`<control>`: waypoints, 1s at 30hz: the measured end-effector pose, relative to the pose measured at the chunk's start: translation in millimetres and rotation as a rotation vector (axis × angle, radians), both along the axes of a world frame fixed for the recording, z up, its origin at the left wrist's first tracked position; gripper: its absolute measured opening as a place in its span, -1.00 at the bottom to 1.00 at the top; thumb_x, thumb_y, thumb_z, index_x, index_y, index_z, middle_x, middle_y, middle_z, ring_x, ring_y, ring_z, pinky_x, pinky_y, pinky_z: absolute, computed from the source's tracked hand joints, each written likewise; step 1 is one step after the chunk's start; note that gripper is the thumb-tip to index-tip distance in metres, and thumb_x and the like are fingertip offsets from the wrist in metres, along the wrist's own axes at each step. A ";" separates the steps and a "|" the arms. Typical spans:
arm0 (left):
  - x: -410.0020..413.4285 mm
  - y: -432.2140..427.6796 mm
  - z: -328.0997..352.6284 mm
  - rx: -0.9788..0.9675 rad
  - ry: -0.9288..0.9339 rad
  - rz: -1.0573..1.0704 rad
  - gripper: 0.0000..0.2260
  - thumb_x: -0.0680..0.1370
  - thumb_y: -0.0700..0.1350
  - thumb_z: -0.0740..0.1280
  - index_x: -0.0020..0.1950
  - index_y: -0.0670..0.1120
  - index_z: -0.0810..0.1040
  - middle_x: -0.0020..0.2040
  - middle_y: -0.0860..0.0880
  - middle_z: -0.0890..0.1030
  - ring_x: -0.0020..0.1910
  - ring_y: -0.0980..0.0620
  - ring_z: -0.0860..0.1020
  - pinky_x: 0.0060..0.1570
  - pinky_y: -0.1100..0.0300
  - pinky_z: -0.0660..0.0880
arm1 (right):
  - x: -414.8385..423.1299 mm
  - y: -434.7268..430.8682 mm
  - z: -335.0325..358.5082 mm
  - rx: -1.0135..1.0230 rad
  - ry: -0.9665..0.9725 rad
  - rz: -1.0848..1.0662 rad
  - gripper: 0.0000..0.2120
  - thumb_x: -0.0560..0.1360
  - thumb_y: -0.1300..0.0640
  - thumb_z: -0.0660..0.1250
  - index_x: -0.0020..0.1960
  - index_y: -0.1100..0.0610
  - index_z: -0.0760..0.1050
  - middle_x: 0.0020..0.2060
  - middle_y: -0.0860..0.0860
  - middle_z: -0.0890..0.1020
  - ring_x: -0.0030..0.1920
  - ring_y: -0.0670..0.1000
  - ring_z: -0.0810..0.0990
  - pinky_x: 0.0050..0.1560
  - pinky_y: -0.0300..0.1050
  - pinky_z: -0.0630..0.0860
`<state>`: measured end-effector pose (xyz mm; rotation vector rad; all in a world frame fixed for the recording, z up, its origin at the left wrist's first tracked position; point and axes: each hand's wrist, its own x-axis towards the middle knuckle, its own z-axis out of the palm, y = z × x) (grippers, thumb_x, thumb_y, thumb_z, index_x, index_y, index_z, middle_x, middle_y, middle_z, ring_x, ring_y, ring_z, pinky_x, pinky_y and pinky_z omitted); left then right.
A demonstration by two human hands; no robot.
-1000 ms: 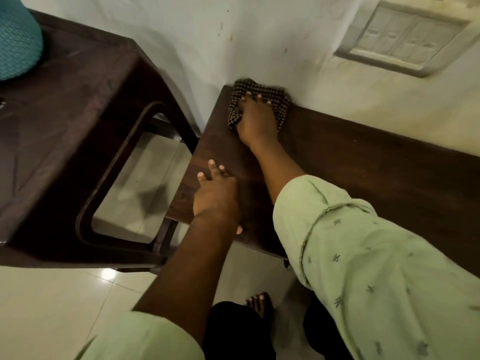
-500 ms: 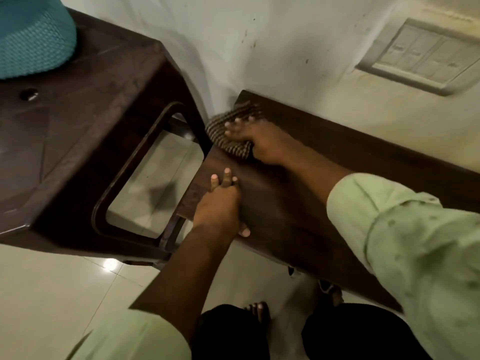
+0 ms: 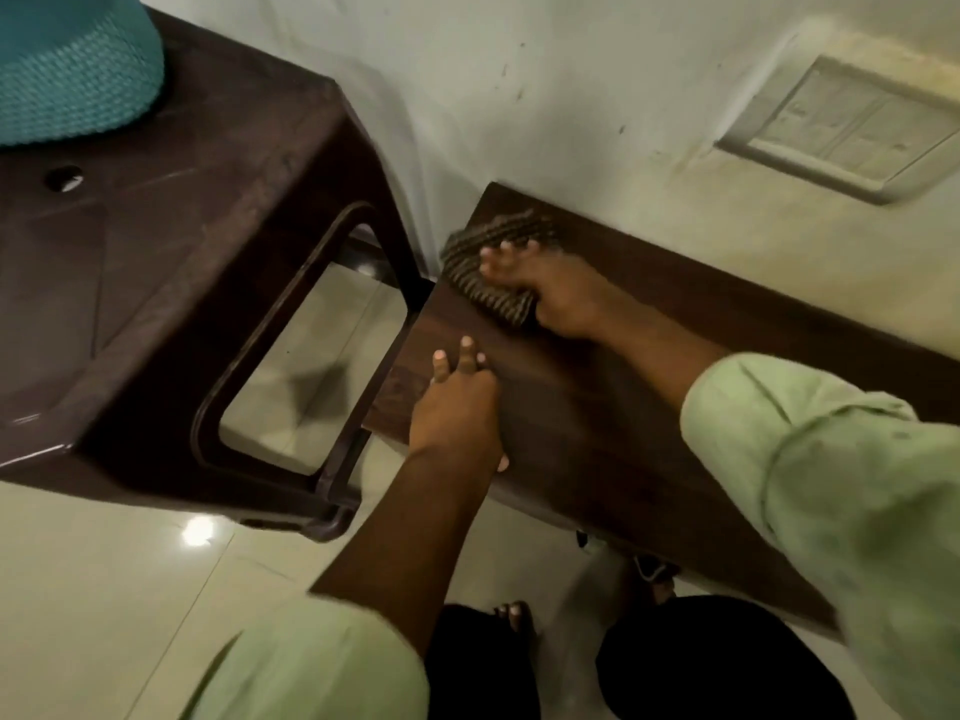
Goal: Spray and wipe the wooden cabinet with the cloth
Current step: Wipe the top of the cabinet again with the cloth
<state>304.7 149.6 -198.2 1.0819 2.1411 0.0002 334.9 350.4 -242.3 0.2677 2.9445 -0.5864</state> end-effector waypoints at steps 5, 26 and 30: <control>7.5 2.8 0.7 0.020 0.067 0.025 -0.20 0.46 -0.26 0.42 0.55 -0.18 0.01 0.58 -0.14 -0.14 0.54 -0.23 -0.08 0.43 -0.08 0.15 | -13.1 -7.7 8.4 0.037 -0.033 -0.280 -0.26 0.39 0.47 0.16 0.52 0.10 0.17 0.54 0.03 0.09 0.54 0.05 0.04 0.52 -0.05 -0.10; 5.0 5.1 -7.2 0.032 0.149 -0.010 -0.44 0.54 -0.24 0.31 0.50 -0.17 0.20 0.58 -0.15 -0.05 0.52 -0.25 0.04 0.40 -0.08 0.23 | 159.5 -142.3 -12.7 -0.075 -0.054 0.041 -0.37 0.28 0.17 0.19 0.36 0.23 0.39 0.34 0.22 0.46 0.34 0.25 0.40 0.43 -0.03 -0.02; 5.0 3.9 -2.6 -0.024 0.118 -0.019 -0.10 0.33 -0.18 0.56 0.53 -0.19 0.11 0.58 -0.15 -0.06 0.52 -0.25 0.04 0.41 -0.09 0.19 | 186.7 -86.7 -1.5 -0.106 -0.030 -0.182 -0.35 0.29 0.40 0.10 0.39 0.25 0.38 0.41 0.14 0.36 0.46 0.18 0.23 0.50 -0.09 -0.06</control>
